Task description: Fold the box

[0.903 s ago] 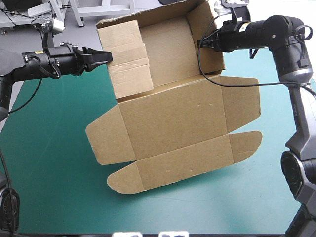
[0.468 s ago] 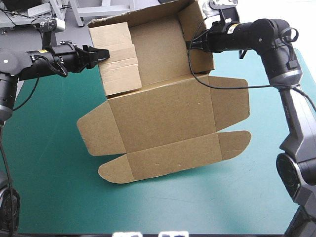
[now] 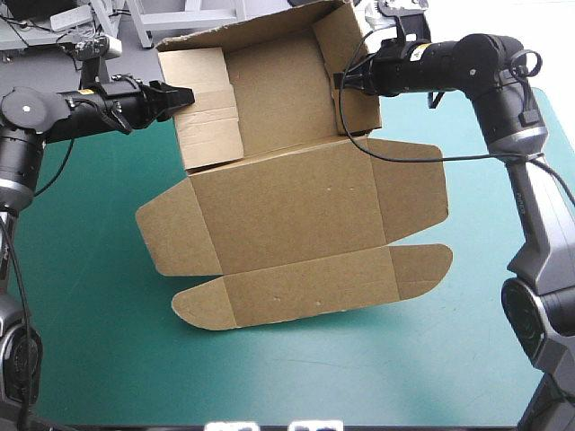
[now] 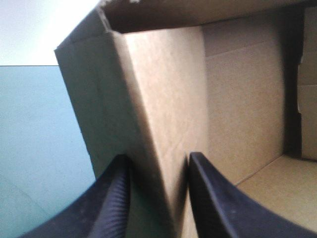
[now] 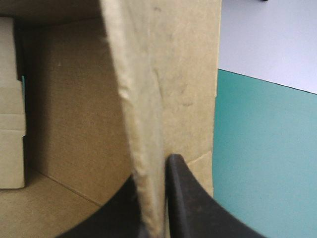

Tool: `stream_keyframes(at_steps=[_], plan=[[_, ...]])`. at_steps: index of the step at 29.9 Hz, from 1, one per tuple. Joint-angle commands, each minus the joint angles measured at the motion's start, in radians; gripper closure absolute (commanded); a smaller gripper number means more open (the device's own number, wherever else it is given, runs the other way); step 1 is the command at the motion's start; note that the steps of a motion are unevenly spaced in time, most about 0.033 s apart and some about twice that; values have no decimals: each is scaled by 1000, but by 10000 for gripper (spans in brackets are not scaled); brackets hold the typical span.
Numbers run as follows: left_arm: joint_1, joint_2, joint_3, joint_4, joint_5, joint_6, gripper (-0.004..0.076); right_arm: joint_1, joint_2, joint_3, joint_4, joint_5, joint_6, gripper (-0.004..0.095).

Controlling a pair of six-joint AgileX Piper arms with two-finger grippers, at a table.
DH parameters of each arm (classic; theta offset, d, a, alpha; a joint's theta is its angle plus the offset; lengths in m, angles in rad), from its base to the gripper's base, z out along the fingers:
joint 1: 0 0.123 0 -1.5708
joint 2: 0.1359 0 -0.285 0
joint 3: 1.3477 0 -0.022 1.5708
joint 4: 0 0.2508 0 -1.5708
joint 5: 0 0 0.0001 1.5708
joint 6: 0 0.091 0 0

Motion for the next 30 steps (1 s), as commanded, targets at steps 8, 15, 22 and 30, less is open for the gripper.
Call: stream_keyframes(at_steps=[8, 15, 22, 30], plan=[[-91, -25, -29, -61, -10, 4, 734, 97, -60, -33, 143, -3, 0, 910], [-152, -25, -80, 97, 33, -70, 734, 118, -60, -33, -59, 112, 82, 910], [-154, -18, -221, 306, 181, -199, 734, 118, -51, -33, -190, 202, 145, 911], [-161, 67, -300, 459, 361, -291, 734, 118, 46, -27, -122, 202, 154, 910]])
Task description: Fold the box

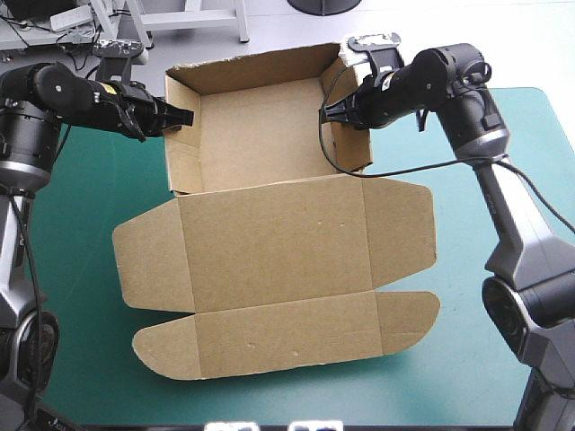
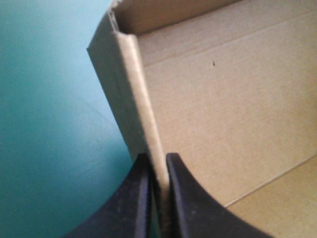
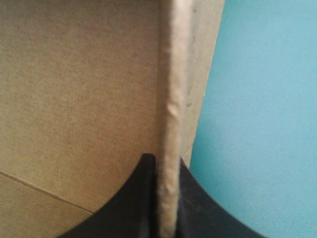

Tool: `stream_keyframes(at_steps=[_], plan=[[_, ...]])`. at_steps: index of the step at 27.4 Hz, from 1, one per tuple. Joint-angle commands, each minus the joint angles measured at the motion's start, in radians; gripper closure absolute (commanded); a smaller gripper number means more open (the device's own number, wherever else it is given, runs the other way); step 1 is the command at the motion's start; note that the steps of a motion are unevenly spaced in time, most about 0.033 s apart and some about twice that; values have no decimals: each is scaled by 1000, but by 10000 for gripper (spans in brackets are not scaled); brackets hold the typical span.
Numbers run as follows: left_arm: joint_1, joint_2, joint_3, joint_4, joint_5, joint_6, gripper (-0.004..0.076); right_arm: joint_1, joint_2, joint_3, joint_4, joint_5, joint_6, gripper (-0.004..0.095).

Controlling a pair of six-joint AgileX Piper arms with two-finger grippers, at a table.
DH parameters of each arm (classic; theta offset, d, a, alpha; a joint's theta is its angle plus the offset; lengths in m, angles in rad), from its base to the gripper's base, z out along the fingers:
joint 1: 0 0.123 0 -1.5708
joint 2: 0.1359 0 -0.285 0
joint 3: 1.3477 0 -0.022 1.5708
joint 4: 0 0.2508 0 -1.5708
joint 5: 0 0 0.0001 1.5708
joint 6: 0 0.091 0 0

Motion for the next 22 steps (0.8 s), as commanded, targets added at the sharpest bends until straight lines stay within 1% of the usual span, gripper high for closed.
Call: stream_keyframes(at_steps=[1, 6, 10, 15, 19, 22], plan=[[-33, 0, -33, -61, 45, -6, 734, 18, -3, -14, 107, 9, -30, 910], [-72, 77, -31, -14, 45, -24, 734, 18, 19, 103, 23, 9, -30, 911], [-112, 143, -31, 11, 45, -28, 734, 18, 19, 203, -66, 9, -36, 911], [-150, 217, -31, 83, 45, -49, 734, 14, 51, 254, -88, 7, -61, 911], [-157, 277, -31, 80, 45, -49, 734, 10, 119, 254, -86, -19, -64, 911], [-157, 352, -31, 127, 45, -49, 734, 8, 205, 254, -88, -34, -87, 911]])
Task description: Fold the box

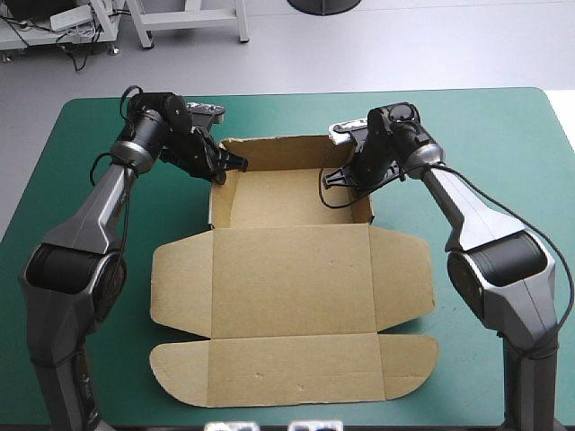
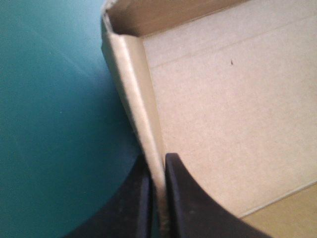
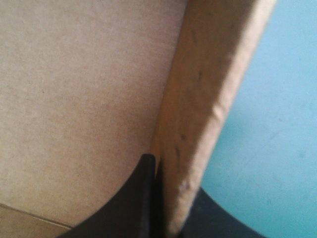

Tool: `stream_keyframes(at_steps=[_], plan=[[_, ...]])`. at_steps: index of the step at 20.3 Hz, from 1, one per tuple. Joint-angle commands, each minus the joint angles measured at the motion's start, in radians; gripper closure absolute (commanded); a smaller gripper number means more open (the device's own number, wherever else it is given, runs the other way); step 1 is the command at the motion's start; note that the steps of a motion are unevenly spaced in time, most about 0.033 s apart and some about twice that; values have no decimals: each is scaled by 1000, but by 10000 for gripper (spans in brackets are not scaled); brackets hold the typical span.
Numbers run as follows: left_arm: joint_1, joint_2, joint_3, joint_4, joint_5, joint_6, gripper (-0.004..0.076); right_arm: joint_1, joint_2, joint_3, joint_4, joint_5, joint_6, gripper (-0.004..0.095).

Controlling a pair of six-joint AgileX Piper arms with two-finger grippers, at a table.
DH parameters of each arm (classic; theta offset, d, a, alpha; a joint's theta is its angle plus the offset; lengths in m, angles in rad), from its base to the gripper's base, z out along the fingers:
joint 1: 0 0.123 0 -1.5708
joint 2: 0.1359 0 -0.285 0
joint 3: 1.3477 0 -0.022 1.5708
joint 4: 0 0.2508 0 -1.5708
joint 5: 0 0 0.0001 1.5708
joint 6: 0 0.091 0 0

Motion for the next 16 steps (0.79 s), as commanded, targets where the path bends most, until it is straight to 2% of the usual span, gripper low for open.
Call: stream_keyframes(at_steps=[1, 5, 8, 10, 13, 15, 16], plan=[[-14, -11, -31, -36, 40, 22, 734, 8, -7, -16, 42, -8, -82, 911], [-14, 35, -31, -33, 40, 22, 734, 8, 12, -22, -2, -68, -109, 911], [-14, 35, -31, -23, 38, 22, 704, 8, 12, -37, -158, -44, -111, 866], [-14, 35, -31, -23, 40, 22, 637, 8, 12, -59, -209, -3, -136, 763], [-14, 35, -31, -27, 40, 20, 462, 8, 12, -107, -194, 36, -146, 611], [-14, 35, -31, -30, 40, -2, 342, 8, 12, -143, -182, 45, -146, 581], [-14, 35, -31, -30, 40, -10, 322, 8, 10, -153, -178, 45, -146, 581]])
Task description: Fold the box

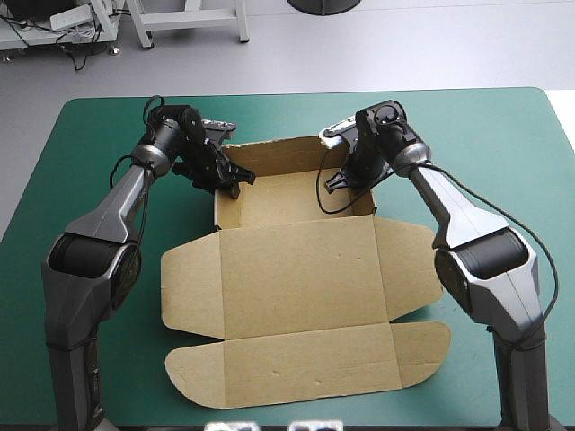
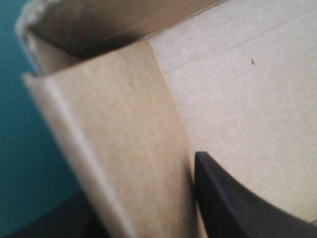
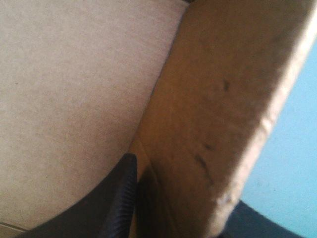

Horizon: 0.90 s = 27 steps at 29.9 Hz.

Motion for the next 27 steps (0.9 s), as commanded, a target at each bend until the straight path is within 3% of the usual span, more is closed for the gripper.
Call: stream_keyframes(at_steps=[1, 17, 27], plan=[[-6, -68, -23, -21, 51, -30, 309, -11, -54, -65, -25, 18, -18, 581], [32, -233, -23, 7, 51, -54, 307, -11, -88, -179, 9, 18, 1, 578], [42, -455, -23, -4, 51, -92, 308, -11, -199, -187, -17, 18, 35, 578]])
